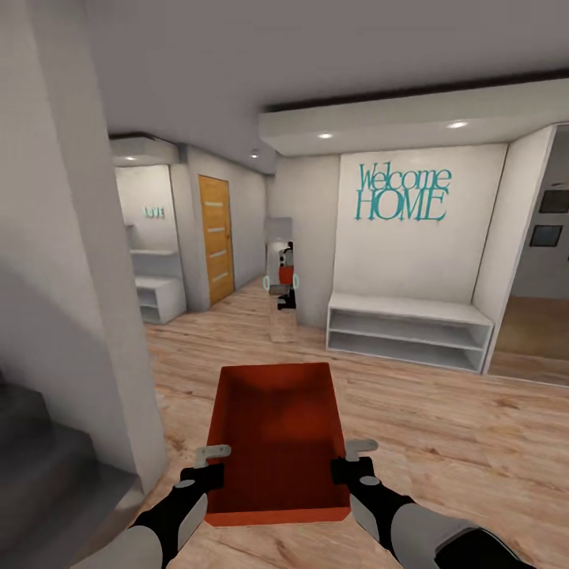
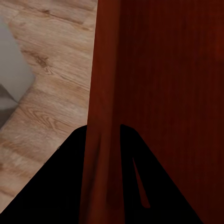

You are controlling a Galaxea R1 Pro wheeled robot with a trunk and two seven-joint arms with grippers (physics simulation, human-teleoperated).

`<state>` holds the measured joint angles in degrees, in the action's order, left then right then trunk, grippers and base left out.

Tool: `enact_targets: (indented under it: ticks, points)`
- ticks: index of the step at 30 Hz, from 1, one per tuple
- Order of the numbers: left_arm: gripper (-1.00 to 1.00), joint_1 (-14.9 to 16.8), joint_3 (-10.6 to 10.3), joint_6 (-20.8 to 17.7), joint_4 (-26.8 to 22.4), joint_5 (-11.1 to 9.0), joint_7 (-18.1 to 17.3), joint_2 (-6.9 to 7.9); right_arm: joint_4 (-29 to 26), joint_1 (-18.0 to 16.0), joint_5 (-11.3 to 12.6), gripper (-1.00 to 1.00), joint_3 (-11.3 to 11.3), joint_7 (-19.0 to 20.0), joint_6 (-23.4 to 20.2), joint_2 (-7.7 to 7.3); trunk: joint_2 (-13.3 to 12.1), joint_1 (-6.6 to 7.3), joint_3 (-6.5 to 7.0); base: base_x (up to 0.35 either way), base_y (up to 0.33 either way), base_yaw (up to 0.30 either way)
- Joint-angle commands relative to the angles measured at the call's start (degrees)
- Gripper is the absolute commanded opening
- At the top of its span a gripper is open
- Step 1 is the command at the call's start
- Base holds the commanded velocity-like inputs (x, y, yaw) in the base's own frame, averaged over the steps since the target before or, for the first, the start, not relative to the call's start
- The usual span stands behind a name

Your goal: Move the two storage containers from the living room to the garage. In the garage, place one container on the floor and stack the other container on top of it (either order is fine).

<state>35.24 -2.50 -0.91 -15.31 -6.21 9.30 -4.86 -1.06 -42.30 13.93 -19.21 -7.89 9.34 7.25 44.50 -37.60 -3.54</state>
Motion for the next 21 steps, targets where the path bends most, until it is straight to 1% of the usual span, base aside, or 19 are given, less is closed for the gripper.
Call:
enact_targets:
  ticks: [1,21]
  points:
    - [-1.0,0.0,0.5,-0.1,0.1,-0.5,1.0,0.65,-0.2,-0.1,-0.4,-1.0,1.3,-0.1,4.6,0.04,0.1,-0.05,-0.1,0.322,0.0,0.035]
    - [-1.0,0.0,0.4,-0.1,0.1,-0.5,1.0,0.65,-0.1,-0.1,-0.3,-1.0,1.3,-0.5,4.5,0.04,0.1,-0.05,-0.1,0.322,0.0,0.004]
